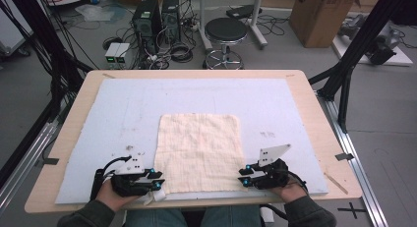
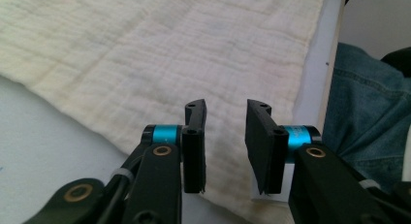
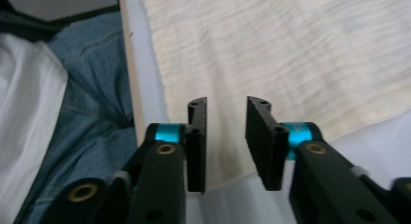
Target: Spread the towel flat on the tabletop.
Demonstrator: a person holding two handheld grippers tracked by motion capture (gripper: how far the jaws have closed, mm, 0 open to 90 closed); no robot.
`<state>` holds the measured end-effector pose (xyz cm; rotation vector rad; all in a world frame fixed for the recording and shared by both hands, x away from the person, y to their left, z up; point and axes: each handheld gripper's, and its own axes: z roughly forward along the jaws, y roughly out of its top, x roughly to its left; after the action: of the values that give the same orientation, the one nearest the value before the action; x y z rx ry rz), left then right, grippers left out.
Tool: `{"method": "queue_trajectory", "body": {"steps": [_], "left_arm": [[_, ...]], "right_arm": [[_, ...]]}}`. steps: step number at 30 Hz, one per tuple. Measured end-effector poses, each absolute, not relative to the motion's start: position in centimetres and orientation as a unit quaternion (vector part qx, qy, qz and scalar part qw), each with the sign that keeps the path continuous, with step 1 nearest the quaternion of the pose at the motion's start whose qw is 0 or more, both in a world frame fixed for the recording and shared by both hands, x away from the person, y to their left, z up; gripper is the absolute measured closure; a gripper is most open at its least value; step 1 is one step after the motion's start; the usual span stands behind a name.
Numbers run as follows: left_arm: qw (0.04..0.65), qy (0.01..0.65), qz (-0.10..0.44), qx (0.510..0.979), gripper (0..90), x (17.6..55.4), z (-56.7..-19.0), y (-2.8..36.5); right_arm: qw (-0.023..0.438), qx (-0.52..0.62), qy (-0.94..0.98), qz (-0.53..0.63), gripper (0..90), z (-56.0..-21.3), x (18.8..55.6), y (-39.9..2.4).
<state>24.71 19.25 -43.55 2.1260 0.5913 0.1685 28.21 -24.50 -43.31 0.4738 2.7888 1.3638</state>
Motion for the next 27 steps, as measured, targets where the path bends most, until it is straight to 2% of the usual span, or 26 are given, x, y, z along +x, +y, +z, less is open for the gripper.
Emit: {"method": "queue_trajectory", "body": {"steps": [10, 19, 27], "left_arm": [[0.467, 0.265, 0.086, 0.839, 54.7, 25.7, -43.1, 20.1], [0.470, 0.284, 0.103, 0.830, 44.5, 26.2, -43.0, 20.4], [0.470, 0.297, 0.119, 0.822, 39.0, 26.7, -42.8, 20.6]], "right_arm": [[0.013, 0.187, 0.865, 0.466, 53.8, -43.0, 29.5, -24.5], [0.035, 0.219, 0.850, 0.478, 37.2, -42.6, 30.6, -24.1], [0.042, 0.228, 0.854, 0.466, 30.6, -42.8, 31.1, -23.3]]}}
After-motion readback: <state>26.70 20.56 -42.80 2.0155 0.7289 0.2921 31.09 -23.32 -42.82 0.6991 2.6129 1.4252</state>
